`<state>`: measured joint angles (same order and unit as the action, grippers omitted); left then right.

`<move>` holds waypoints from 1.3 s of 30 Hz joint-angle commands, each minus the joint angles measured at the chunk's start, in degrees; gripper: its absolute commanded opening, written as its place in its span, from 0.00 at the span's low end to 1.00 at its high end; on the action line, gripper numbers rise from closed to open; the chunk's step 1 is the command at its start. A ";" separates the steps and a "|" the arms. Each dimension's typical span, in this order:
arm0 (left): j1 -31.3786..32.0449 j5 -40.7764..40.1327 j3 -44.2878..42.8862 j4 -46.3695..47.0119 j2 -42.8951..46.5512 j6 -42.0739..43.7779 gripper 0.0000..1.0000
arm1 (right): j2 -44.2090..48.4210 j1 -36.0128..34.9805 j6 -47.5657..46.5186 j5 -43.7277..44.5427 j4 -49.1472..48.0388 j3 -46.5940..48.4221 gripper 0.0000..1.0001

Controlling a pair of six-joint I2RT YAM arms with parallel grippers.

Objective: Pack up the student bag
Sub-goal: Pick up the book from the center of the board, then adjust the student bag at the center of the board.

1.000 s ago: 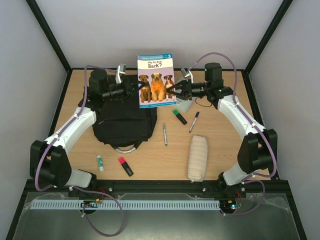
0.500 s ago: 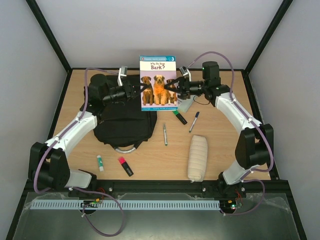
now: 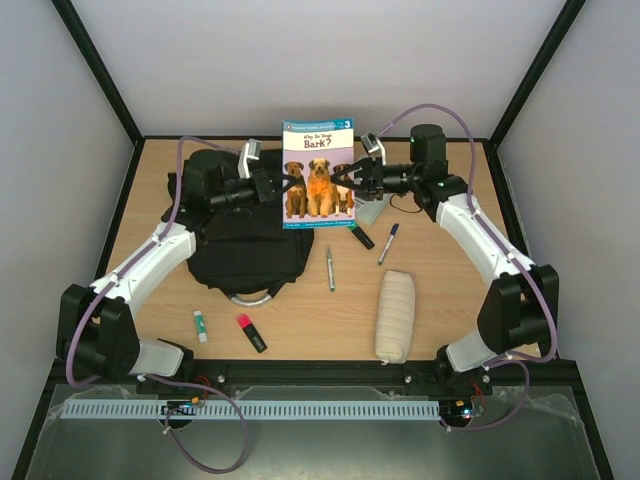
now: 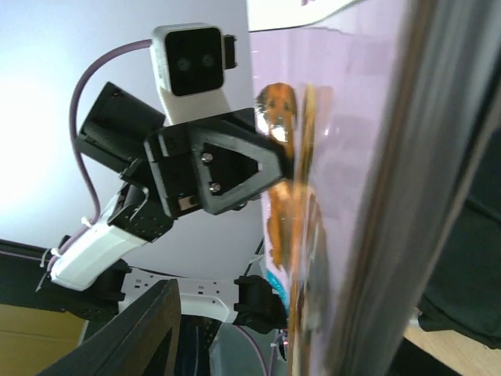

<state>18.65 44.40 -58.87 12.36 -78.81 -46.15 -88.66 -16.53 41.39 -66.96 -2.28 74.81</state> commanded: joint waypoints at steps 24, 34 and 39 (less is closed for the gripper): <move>2.14 -29.35 -4.81 -41.78 7.14 27.36 0.61 | 10.34 6.60 -27.83 15.90 12.73 -9.52 0.01; 21.96 -51.40 -3.55 -51.73 -0.38 38.01 0.64 | 25.01 11.15 -38.18 20.40 11.27 -24.46 0.01; 26.98 -56.16 -5.10 -52.42 -7.44 39.55 0.64 | 27.83 13.96 -38.50 21.92 6.92 -29.94 0.01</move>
<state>43.88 -3.64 -62.06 -36.23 -82.39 -10.07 -62.74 -4.29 5.58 -46.39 8.93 48.14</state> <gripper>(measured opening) 0.638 0.024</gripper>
